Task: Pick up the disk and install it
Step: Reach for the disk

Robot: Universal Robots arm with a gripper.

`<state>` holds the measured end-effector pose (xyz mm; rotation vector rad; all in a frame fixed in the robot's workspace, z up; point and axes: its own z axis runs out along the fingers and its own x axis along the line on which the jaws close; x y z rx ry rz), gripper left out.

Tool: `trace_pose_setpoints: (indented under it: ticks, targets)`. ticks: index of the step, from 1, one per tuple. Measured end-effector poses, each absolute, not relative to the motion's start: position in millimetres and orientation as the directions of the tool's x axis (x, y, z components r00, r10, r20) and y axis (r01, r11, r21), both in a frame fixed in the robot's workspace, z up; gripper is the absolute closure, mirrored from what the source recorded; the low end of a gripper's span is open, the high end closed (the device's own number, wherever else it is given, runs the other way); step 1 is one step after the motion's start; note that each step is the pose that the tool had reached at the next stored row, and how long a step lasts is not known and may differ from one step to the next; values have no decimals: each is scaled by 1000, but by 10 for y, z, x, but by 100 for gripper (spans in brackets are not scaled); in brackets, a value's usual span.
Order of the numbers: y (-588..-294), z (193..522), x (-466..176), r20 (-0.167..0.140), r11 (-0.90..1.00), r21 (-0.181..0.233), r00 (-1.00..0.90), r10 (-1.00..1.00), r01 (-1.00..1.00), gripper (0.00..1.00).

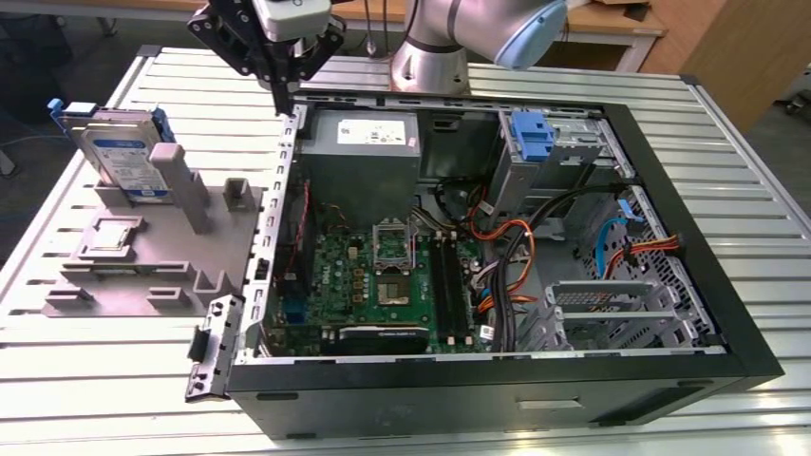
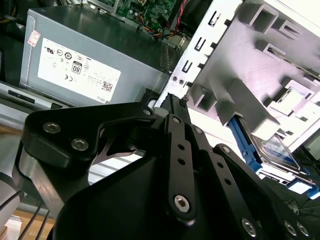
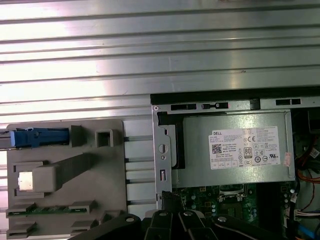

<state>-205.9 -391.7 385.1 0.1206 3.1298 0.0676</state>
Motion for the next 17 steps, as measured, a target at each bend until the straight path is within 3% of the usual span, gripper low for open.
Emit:
trace_pose_setpoints:
  ticks: [17]
  targets:
    - [-3800, 3821, -2341, -7, 996, 43, -997, 77, 77, 90]
